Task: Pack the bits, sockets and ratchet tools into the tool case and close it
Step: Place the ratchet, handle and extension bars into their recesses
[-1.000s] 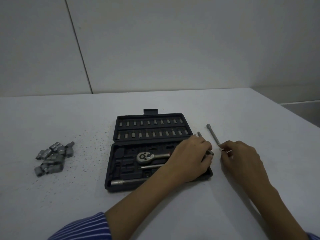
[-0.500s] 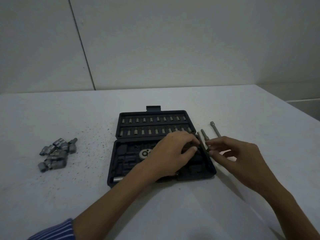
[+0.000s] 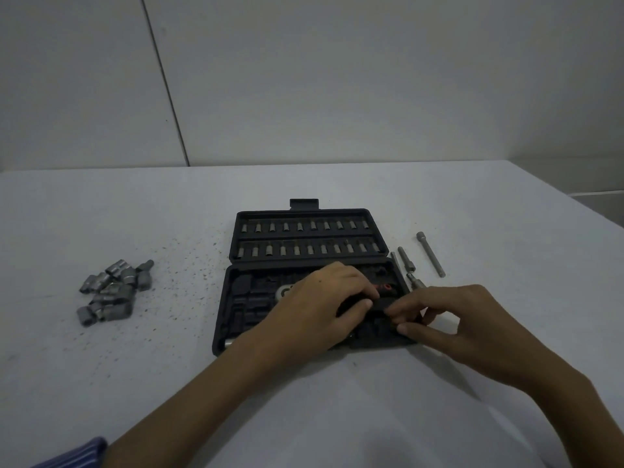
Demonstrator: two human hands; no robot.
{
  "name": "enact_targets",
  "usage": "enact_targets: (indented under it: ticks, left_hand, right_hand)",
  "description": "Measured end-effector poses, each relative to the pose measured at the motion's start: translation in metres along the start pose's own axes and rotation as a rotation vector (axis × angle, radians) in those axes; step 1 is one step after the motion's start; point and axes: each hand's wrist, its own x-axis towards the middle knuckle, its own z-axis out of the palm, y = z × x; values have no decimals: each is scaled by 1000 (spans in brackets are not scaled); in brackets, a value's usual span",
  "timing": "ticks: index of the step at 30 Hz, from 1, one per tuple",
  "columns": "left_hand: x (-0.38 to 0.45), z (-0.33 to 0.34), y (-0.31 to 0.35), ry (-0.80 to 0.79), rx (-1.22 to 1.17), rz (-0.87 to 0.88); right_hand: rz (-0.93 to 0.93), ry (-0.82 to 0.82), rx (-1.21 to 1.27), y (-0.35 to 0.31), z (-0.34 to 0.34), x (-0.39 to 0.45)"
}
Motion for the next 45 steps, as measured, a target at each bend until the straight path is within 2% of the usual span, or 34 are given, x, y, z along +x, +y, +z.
enact_targets:
  ticks: [7,20,33,40,45]
  left_hand:
    - [0,1,-2,-5,6,-1]
    - [-2,2,4,-15,79,53]
    - [-2,2,4,-30,80,41]
    - [-3,3,4,-22,106,55]
    - [-3,3,4,-23,110,51]
  right_hand:
    - [-37,-97,-51,3,-4,1]
    - [-44,-120,-216,-3,-4,-4]
    - [-90,91,-645,-23,19,-16]
    - [-23,105,-686,-23,29,-18]
    - [-10,85,-592,-26,21,-17]
